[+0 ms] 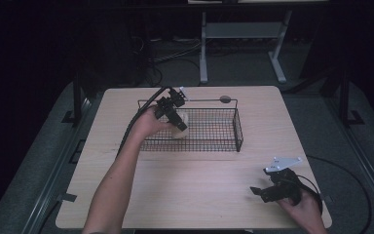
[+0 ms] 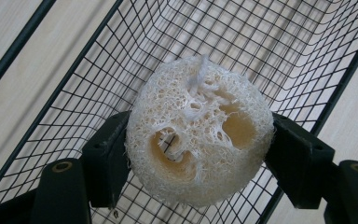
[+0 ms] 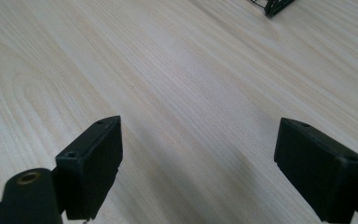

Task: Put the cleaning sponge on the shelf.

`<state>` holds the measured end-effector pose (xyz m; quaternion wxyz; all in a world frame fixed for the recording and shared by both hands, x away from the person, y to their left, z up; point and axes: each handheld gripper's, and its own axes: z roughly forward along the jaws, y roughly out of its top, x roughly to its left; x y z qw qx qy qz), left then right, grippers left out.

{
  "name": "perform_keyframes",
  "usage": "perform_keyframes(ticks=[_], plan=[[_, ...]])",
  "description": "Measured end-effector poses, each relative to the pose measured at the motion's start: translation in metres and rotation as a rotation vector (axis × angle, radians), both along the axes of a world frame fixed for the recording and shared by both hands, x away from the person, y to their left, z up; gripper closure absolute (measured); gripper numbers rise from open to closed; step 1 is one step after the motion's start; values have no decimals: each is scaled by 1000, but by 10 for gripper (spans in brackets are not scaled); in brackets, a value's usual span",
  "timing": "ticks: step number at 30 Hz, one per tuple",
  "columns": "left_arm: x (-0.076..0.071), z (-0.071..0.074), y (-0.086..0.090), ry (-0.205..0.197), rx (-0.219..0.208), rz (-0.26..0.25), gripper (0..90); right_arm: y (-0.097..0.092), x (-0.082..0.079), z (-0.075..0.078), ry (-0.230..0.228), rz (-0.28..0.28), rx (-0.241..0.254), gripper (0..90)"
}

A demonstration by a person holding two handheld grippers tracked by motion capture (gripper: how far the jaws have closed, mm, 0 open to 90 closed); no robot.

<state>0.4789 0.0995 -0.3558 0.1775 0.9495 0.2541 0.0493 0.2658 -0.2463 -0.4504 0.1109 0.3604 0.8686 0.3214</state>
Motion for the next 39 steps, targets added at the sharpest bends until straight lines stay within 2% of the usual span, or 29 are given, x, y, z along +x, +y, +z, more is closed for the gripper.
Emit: perform_keyframes(ticks=[6, 16, 24, 39], plan=[[3, -6, -4, 2, 15, -1, 276, 0, 0, 0, -1, 0, 1, 149], [6, -15, -8, 16, 15, 11, 275, -1, 0, 0, -2, 2, 0, 149], [9, -24, -11, 31, 36, 11, 275, -2, 1, 0, -1, 3, -4, 149], [9, -30, -14, 46, 63, 4, 275, -2, 0, 0, -5, 4, -3, 149]])
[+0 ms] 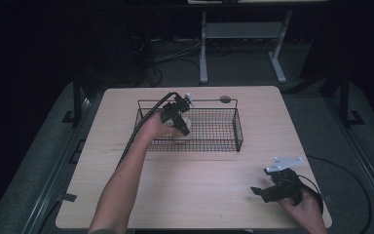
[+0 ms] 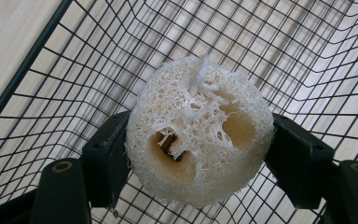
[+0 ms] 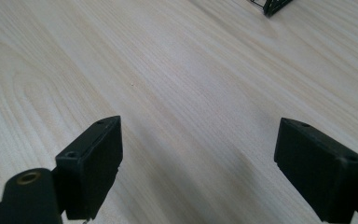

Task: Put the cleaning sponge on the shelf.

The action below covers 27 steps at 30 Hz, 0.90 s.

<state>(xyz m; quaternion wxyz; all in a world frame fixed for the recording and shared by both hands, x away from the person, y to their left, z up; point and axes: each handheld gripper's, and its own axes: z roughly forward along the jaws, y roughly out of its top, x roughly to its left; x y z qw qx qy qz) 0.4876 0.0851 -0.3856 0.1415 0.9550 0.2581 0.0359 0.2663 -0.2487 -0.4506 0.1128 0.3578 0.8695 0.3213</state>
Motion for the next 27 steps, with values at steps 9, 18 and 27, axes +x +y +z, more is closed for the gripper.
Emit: perform_keyframes(ticks=[9, 18, 27], plan=[[0, -1, 0, 9, 7, 1, 272, 0, 0, 0, -1, 1, -1, 149], [0, -1, 0, 14, 9, -1, 262, 0, 0, 0, 0, 3, -3, 149], [-1, 1, 1, 9, 6, 8, 230, 0, 0, 0, 0, 4, -3, 149]])
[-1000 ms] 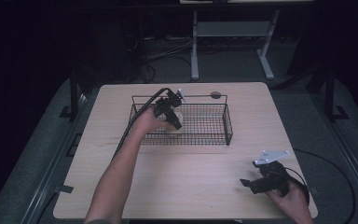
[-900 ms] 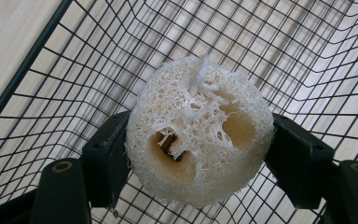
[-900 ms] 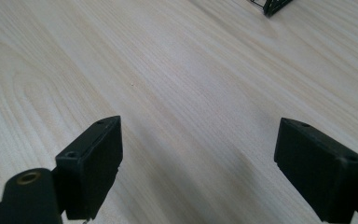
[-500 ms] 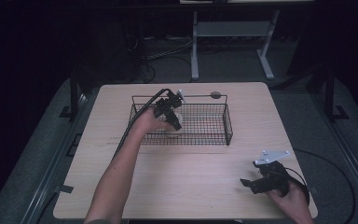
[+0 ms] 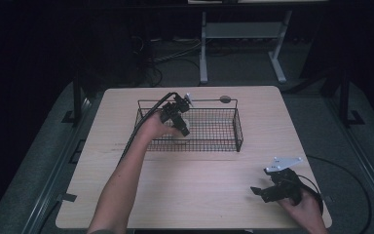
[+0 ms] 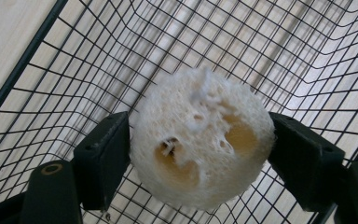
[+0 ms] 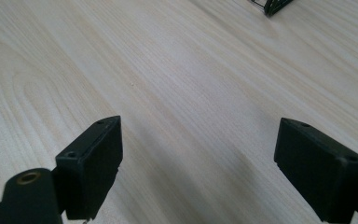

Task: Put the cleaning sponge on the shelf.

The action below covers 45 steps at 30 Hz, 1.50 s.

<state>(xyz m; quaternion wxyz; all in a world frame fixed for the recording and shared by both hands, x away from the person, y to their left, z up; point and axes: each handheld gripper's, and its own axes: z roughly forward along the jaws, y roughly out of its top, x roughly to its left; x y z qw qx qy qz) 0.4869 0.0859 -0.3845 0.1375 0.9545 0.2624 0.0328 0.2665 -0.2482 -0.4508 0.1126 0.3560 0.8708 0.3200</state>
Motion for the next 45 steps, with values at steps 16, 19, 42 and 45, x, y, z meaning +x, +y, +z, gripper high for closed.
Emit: perform_keyframes(ticks=[16, 19, 42, 45], plan=[[-3, 7, 3, -13, -28, -2, 225, 1, 0, 0, 2, -2, 2, 148], [-4, 7, 4, -15, -28, 0, 225, 1, 0, 0, 1, -2, 3, 148], [-16, 24, 12, -44, -50, -14, 214, 1, 1, 0, 8, -8, 6, 149], [-19, 27, 13, -49, -52, -17, 216, 0, 2, -1, 7, -6, 6, 148]])
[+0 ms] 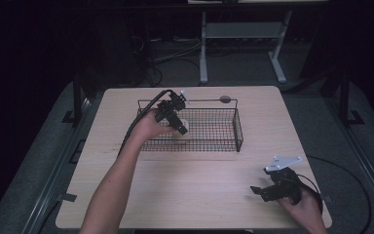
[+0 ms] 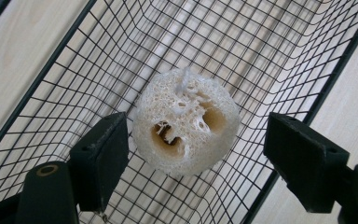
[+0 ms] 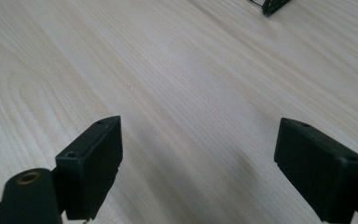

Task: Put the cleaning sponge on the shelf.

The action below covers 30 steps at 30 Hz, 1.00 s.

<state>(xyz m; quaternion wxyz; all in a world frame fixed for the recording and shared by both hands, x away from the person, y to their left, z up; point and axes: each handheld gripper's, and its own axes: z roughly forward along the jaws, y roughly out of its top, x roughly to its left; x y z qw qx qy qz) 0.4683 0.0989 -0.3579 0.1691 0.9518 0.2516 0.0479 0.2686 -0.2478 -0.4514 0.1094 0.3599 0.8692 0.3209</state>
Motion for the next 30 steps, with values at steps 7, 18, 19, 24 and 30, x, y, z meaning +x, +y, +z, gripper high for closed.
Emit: perform_keyframes(ticks=[7, 18, 19, 24, 30], plan=[[-6, 2, 4, -9, -6, -3, 219, 0, 0, 0, -2, -2, -2, 148], [-17, 13, 9, -27, -10, -13, 221, 1, 0, 0, -1, -3, -6, 148], [-18, 14, 9, -31, -9, -15, 221, 1, 0, 0, -2, -2, -7, 148], [-22, 18, 12, -41, -33, -13, 221, 2, 0, -1, -1, 1, -9, 148], [-28, 20, 16, -35, -45, -14, 221, 1, 0, 0, 0, -1, -8, 148]])
